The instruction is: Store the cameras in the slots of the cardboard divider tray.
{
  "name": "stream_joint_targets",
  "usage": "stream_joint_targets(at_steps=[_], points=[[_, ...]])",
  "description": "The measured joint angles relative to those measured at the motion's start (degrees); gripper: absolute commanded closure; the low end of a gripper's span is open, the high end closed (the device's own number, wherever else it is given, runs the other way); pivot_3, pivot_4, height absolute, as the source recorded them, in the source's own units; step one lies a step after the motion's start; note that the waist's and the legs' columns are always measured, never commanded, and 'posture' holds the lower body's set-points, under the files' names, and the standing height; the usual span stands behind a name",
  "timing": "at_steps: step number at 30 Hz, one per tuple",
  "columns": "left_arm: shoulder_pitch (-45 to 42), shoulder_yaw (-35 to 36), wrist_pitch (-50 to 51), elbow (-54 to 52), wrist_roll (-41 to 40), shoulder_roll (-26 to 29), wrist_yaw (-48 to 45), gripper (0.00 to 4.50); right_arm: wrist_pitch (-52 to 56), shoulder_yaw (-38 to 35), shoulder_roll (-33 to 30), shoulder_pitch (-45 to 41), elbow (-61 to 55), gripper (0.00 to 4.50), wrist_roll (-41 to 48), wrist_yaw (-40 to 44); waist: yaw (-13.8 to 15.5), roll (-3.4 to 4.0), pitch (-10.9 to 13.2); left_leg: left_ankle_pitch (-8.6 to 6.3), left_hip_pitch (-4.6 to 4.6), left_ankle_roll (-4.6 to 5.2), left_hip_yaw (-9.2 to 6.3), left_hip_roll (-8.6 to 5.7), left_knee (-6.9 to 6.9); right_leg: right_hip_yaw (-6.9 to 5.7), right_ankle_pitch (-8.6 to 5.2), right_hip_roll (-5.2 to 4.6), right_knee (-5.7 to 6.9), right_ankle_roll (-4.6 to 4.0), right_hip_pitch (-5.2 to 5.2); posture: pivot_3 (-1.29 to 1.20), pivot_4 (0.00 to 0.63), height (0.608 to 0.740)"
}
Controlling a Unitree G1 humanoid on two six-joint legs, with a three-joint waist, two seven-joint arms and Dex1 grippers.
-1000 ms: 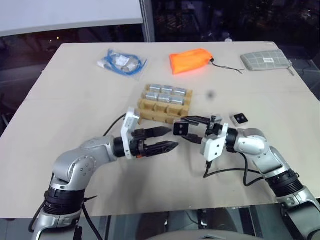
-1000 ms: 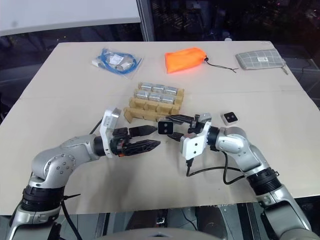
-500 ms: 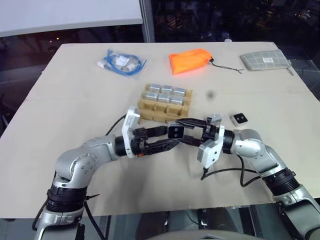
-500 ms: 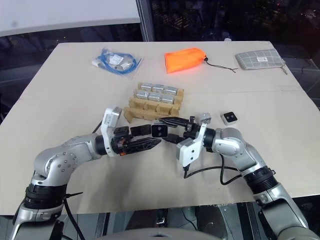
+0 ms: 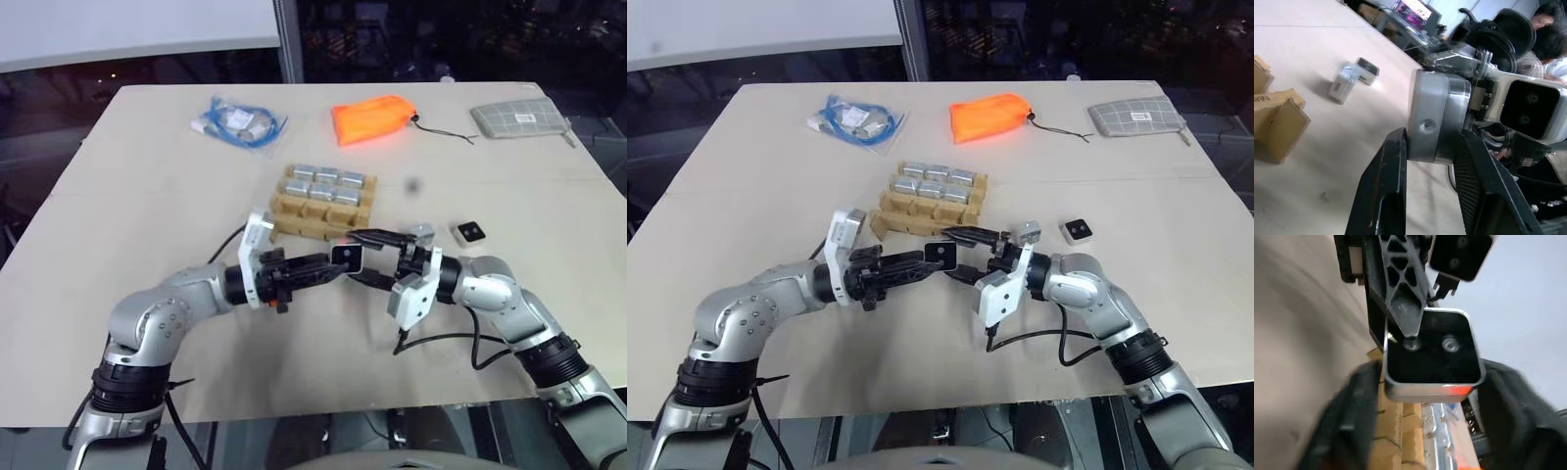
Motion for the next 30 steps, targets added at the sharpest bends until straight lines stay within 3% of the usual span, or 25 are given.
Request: stream_joint_targets(at_steps=[7, 10, 13, 14, 17, 22, 24, 30], points=[[-1.4, 0.2, -2.1, 0.6, 1.2, -0.3, 0.0, 3.73, 9.3, -0.5, -2.8, 3.6, -3.6, 0.53, 4.7, 3.7, 0.2, -0.02, 0.0, 0.00, -0.01, 0.00, -0.04, -0.01, 0.00, -0.03, 0.00, 0.00, -0.01, 0.00, 0.01, 0.00, 0.150, 0.740], [-3.7, 0.1, -7.4, 2.8, 6.5, 3.6, -3.0, 3.73, 27.9, -2.6, -6.4, 10.5, -10.9, 0.53, 18.8, 10.0, 0.2, -0.04, 0.1, 0.00, -0.03, 0.01, -0.03, 0.00, -0.01, -0.03, 0.00, 0.00, -0.01, -0.01, 0.00, 0.00, 0.150, 0.740], [-7.7, 0.1, -14.2, 6.9, 12.8, 7.8, -6.6, 3.73, 45.5, -8.5, -11.2, 12.0, -19.8, 0.53, 32.5, 12.6, 0.1, -0.06, 0.1, -0.05, -0.02, 0.09, -0.02, -0.01, 0.00, -0.03, 0.00, -0.01, -0.02, -0.02, 0.00, 0.00, 0.150, 0.740], [-8.0, 0.0, -14.8, 7.2, 13.4, 8.2, -7.0, 3.73, 46.7, -9.0, -11.7, 11.9, -20.6, 0.53, 33.6, 12.7, 0.1, -0.06, 0.1, -0.07, -0.02, 0.12, -0.02, -0.01, 0.00, -0.03, 0.00, -0.01, -0.02, -0.02, 0.00, 0.00, 0.150, 0.740], [-13.6, -3.6, -26.7, 15.4, 24.7, 14.8, -12.8, 3.73, 63.3, -17.5, -18.0, 12.0, -28.2, 0.53, 47.0, 12.6, 0.4, -0.10, 0.1, -0.16, -0.05, 0.28, -0.06, -0.04, -0.08, -0.10, -0.01, 0.02, -0.05, -0.05, -0.05, 0.00, 0.150, 0.740], [-25.7, -9.8, -41.7, 33.2, 37.1, 17.5, -21.5, 3.73, 79.3, -28.0, -25.7, 9.4, -33.0, 0.53, 63.2, 11.8, 1.3, -0.16, 0.1, -0.17, -0.45, 0.30, -0.03, -0.08, -0.07, -0.11, 0.01, 0.03, -0.10, -0.03, -0.41, 0.00, 0.150, 0.740], [-34.5, -13.7, -50.4, 46.1, 43.7, 17.1, -26.0, 3.73, 83.9, -31.9, -28.6, 8.2, -34.7, 0.53, 68.5, 11.1, 1.6, -0.21, 0.1, -0.16, -1.12, 0.29, 0.01, -0.07, 0.29, -0.33, 0.02, 0.10, -0.03, -0.01, -0.82, 0.00, 0.150, 0.740], [-45.9, -18.1, -62.8, 65.0, 52.0, 12.0, -30.2, 3.73, 87.1, -32.3, -26.3, 6.8, -35.8, 0.53, 71.4, 5.2, 1.7, -0.37, 0.2, -0.21, -1.54, 0.37, 0.00, -0.10, 0.65, -0.52, 0.02, 0.01, -0.15, 0.04, -0.90, 0.00, 0.150, 0.740]])
